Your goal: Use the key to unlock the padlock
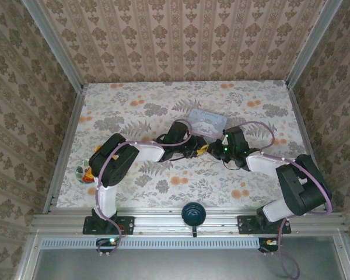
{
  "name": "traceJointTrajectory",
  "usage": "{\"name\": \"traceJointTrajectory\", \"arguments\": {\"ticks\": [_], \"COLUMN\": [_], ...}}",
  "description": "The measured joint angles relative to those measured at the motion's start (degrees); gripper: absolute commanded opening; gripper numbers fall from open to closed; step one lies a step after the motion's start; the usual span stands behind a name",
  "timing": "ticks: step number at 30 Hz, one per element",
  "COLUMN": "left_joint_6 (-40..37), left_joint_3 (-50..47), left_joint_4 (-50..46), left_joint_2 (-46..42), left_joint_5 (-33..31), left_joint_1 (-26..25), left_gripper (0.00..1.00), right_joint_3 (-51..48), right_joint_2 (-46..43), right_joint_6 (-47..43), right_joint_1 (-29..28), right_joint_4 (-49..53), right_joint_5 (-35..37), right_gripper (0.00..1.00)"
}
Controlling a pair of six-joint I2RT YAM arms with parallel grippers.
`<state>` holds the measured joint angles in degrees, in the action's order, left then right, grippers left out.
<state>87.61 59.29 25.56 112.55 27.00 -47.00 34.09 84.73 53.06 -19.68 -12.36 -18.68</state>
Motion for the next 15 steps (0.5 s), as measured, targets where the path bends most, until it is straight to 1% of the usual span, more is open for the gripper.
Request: {"name": "traceJointTrajectory", "arguments": {"ticks": [2, 3, 5, 8, 12, 15], "left_joint_6": [0.31, 0.28, 0.24, -0.17, -2.01, -4.55], "left_joint_3": [-0.09, -0.11, -0.33, -0.74, -0.94, -0.98], "left_joint_4": [0.0, -0.04, -0.26, -0.68, -3.76, -6.01], "left_joint_2": [0.0, 0.0, 0.0, -0.13, -1.62, -4.09], "left_joint_5": [0.35, 0.5, 0.85, 0.83, 0.81, 0.76], "left_joint_1": [-0.04, -0.13, -0.22, -0.15, 0.31, 0.59], "left_gripper": [0.38, 0.43, 0.44, 0.57, 0.75, 0.93], "right_joint_3": [-0.42, -0.68, -0.87, -0.94, -0.92, -0.92], "right_joint_2": [0.11, 0.22, 0.57, 0.98, 1.4, 1.6], "right_joint_6": [1.16, 1.64, 2.43, 2.93, 3.13, 3.13], "right_joint_1": [0.26, 0.55, 0.92, 1.11, 1.11, 1.11], "right_joint_4": [-0.7, -1.14, -1.51, -2.34, -3.63, -4.2], "right_joint_5": [0.2, 0.24, 0.28, 0.26, 0.37, 0.5], "right_gripper": [0.0, 0.0, 0.0, 0.0, 0.0, 0.0]}}
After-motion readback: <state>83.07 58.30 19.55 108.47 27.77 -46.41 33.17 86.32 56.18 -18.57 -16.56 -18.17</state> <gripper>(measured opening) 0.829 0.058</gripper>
